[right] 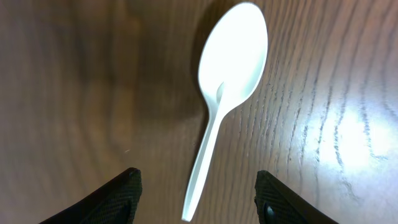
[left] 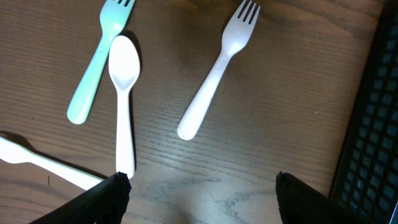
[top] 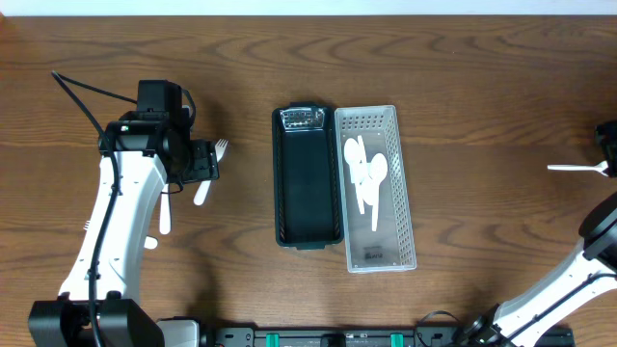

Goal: Pack container
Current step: 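Move the right gripper far right and grasp the last white spoon, then carry the last spoon into the white basket and release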

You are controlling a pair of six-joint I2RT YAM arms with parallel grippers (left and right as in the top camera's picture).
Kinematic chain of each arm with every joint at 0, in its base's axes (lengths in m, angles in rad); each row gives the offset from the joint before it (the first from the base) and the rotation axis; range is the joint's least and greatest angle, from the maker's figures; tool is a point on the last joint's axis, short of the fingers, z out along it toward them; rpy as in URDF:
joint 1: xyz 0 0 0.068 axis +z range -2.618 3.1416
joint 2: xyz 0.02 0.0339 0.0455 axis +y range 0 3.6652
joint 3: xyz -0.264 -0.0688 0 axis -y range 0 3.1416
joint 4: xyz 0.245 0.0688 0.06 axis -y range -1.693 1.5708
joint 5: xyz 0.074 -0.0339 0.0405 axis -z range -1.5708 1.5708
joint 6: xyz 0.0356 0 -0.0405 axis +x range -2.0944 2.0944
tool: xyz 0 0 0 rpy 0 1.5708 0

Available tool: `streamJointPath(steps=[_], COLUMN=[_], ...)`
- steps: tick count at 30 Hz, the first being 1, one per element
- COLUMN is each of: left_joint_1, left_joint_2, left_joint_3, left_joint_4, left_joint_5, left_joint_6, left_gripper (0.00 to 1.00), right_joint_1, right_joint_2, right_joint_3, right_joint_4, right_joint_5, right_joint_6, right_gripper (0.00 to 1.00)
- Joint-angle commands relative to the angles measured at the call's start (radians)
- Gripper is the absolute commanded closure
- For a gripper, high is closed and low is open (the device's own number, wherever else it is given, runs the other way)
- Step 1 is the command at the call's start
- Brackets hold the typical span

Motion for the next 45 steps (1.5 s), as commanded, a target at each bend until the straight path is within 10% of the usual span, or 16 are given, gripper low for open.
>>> streamJointPath(steps=[1,21,36,45], left_joint_1=[0.003,0.003,0.003,0.003], left_joint_2=[0.005,0.005,0.005,0.005], left_joint_3=[0.011,0.011,0.011,0.011], left_joint_4=[-0.003,-0.003,-0.003,-0.003], left_joint_5=[-0.002,-0.001,-0.001,-0.001], left_joint_6=[-0.003,-0.003,-0.003,-0.003], left_gripper=[0.22,0.22,0.22,0.22], right_joint_1=[-0.004,-0.045,-0.046,-0.044], right_joint_2=[0.047,0.138,0.138,0.138], right_joint_3=[0.017,0.017,0.017,0.017], right_joint_4=[-0.001,-0.016,-0.051,-0.087], right_joint_5=[0.008,0.046,0.044,0.018], right_joint_6=[-0.007,0.0,0.0,-0.054], right_gripper=[0.38,0.38,0.87,0.99])
